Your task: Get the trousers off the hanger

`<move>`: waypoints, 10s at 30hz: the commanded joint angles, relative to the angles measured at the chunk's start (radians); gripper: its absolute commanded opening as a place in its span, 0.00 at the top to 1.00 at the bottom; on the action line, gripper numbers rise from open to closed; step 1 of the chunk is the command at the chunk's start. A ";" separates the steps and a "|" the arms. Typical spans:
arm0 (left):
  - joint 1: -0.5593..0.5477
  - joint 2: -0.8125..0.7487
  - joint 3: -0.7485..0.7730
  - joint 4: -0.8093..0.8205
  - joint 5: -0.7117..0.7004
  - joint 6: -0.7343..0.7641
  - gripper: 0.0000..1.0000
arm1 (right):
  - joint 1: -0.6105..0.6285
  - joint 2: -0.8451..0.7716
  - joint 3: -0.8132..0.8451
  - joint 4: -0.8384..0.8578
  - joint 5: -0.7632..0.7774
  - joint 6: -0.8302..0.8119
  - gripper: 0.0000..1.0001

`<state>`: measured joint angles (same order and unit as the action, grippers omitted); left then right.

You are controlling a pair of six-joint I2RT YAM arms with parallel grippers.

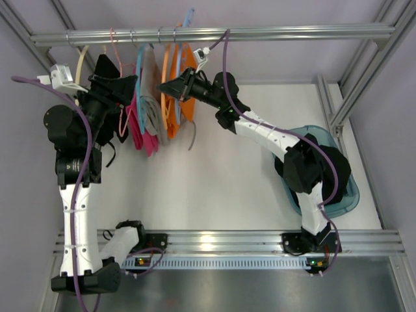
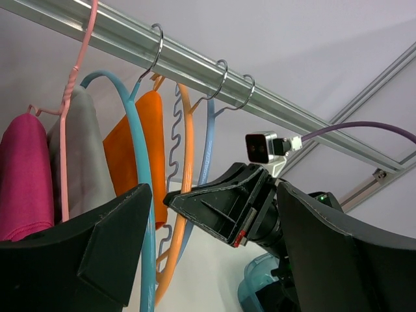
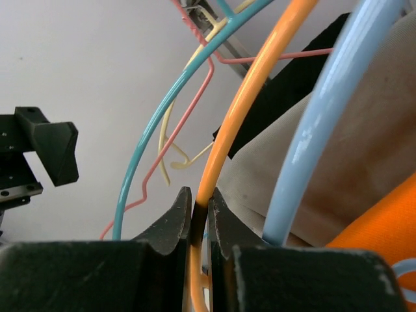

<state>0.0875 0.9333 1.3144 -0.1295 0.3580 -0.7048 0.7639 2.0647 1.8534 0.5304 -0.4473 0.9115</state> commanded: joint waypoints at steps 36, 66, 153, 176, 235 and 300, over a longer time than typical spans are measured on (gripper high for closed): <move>0.020 -0.039 -0.009 0.044 0.033 0.036 0.15 | 0.081 -0.224 -0.133 0.243 -0.199 -0.096 1.00; 0.020 -0.090 -0.058 0.042 0.056 0.022 0.15 | 0.172 -0.948 -0.891 -0.098 -0.380 -0.290 1.00; -0.544 0.443 0.247 0.465 0.243 -0.375 0.14 | -0.345 -0.989 -0.553 0.051 -0.212 0.001 1.00; -0.684 0.582 0.218 0.610 0.187 -0.475 0.45 | -0.233 -0.983 -0.709 0.054 -0.183 -0.048 1.00; -0.634 0.611 0.348 0.590 0.375 -0.644 1.00 | -0.129 -1.103 -1.246 0.105 0.320 -1.063 0.07; -0.585 0.472 -0.132 0.482 0.219 -0.463 1.00 | -0.189 -1.209 -0.755 -0.245 0.436 -0.778 1.00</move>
<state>-0.5220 1.4406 1.2144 0.3077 0.6193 -1.2430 0.5945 0.9459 0.9443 0.0654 -0.0925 0.1051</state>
